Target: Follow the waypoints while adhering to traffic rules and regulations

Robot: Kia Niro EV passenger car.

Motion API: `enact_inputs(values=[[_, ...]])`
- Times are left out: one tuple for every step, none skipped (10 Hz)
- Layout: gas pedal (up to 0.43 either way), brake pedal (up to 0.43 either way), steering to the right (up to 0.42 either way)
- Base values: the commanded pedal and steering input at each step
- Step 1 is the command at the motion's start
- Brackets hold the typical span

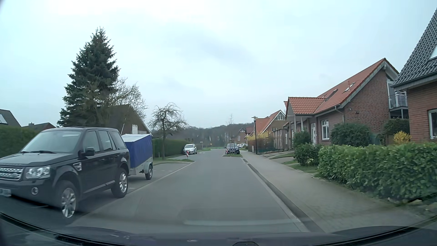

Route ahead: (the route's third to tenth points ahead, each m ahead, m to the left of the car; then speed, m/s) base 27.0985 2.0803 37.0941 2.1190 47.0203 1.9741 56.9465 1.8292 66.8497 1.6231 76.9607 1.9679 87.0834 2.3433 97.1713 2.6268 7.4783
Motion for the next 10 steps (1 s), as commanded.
enact_inputs(values=[[0.240, 0.000, -0.007], [0.240, 0.000, -0.007], [0.240, 0.000, -0.008], [0.240, 0.000, -0.008], [0.240, 0.000, -0.009], [0.240, 0.000, -0.010], [0.240, 0.000, -0.011], [0.240, 0.000, -0.011], [0.240, 0.000, -0.011], [0.240, 0.000, -0.012]])
